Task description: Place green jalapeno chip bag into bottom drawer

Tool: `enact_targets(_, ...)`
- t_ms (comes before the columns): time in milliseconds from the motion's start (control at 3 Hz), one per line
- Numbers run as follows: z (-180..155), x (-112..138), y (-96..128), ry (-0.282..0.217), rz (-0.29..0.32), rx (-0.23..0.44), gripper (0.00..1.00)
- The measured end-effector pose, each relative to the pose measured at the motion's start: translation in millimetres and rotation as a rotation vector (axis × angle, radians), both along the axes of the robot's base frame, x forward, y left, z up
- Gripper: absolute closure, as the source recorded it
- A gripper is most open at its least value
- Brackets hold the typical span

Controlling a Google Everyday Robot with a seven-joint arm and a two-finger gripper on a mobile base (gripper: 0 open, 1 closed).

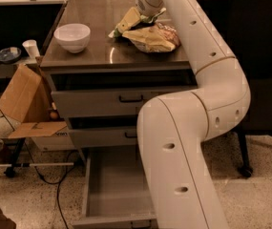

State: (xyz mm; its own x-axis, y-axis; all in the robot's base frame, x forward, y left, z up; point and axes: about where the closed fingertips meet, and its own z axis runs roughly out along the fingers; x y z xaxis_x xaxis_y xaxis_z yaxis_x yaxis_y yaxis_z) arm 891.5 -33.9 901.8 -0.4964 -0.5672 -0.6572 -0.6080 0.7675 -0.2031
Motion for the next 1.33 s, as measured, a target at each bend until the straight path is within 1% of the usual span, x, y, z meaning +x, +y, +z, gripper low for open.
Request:
enact_targets(333, 0.5, 1.7, 3.4, 0.002, -0.014, 0.032, 0.00)
enact_targets(667, 0.3, 2.0, 5.9, 0.004, -0.013, 0.037, 0.00)
enact_targets(1000, -1.3, 1.4, 9.0, 0.007, -0.002, 0.031, 0.10)
enact_targets(1333, -4.0, 0.9, 10.2, 0.009, 0.010, 0.016, 0.00)
